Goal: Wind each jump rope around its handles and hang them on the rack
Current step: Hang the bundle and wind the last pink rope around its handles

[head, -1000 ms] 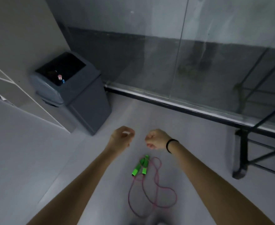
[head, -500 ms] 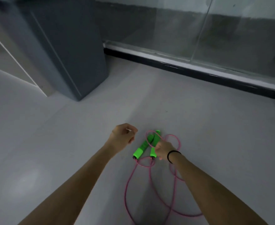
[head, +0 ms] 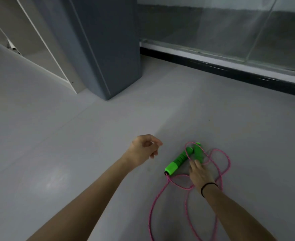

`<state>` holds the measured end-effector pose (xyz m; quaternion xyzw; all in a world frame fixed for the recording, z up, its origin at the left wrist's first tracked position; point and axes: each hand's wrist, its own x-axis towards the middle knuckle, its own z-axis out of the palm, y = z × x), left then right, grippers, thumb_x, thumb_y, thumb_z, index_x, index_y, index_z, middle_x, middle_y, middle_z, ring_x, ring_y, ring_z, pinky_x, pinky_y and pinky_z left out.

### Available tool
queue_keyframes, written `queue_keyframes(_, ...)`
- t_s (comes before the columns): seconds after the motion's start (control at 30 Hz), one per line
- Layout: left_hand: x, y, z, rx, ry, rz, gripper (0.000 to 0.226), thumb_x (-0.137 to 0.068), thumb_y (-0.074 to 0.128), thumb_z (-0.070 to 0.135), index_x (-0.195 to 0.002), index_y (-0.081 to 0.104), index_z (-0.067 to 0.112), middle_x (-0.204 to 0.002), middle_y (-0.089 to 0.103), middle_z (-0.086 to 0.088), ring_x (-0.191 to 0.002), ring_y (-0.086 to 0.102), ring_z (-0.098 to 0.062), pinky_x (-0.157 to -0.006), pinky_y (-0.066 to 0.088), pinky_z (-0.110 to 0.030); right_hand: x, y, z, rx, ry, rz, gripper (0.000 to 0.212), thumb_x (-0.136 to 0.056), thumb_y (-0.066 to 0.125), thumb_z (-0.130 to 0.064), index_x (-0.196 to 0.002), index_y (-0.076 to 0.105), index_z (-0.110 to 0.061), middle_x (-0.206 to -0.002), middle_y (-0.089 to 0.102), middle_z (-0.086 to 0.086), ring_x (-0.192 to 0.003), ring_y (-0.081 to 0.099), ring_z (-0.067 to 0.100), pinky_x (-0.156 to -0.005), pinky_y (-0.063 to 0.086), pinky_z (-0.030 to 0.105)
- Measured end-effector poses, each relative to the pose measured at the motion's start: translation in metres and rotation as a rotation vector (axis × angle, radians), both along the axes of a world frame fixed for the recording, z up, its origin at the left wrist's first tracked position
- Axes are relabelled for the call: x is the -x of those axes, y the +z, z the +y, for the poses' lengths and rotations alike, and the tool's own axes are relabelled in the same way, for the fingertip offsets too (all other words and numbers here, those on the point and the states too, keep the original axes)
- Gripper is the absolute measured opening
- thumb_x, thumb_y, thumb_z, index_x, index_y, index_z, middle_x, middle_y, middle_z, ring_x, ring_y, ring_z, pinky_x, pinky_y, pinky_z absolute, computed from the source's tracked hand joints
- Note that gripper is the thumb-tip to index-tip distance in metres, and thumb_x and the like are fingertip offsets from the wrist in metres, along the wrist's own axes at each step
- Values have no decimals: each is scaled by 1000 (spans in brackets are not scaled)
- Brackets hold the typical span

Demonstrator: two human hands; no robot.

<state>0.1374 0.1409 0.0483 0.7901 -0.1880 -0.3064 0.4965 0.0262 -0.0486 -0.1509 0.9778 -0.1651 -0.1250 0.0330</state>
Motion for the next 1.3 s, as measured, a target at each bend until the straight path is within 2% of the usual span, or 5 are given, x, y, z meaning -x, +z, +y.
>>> queue_keyframes(0.47,-3,-8,-6,-45,4,53,19,-90,53,3,-81,64,15,-47,55,9,-37,42,1,-42,36,-10,-11,32,-50,174,-6,194,19,-56,77,-13,-71,73,-1,-99,63,21,-86,64,36,-63,57,39)
queue_keyframes(0.57,0,-9,-10,-46,3,63,15,-90,52,2,-86,64,9,-47,54,8,-34,41,1,-39,33,-8,-7,45,-53,129,203,153,41,-79,60,-28,-115,61,-8,-136,44,14,-122,46,31,-100,39,41)
queue_keyframes(0.9,3,-15,-18,-100,-42,33,16,-90,52,4,-86,65,12,-58,56,0,-35,41,0,-38,32,-8,-44,34,-2,-32,370,235,60,-90,42,-11,-144,18,-15,-152,22,5,-143,16,22,-112,22,46)
queue_keyframes(1.03,3,-15,-13,-111,-49,19,14,-91,51,4,-89,64,10,-60,56,-1,-35,43,1,-38,31,-7,-47,26,10,47,292,164,37,-94,33,-14,-130,38,-10,-133,47,12,-130,31,30,-108,25,44)
queue_keyframes(1.3,10,-12,-22,-56,7,37,15,-88,54,0,-83,62,11,-74,61,0,-57,56,-3,-46,40,-7,-52,97,11,-1075,-506,-557,32,-73,70,-8,-99,52,-9,-87,63,8,-82,61,25,-65,47,24)
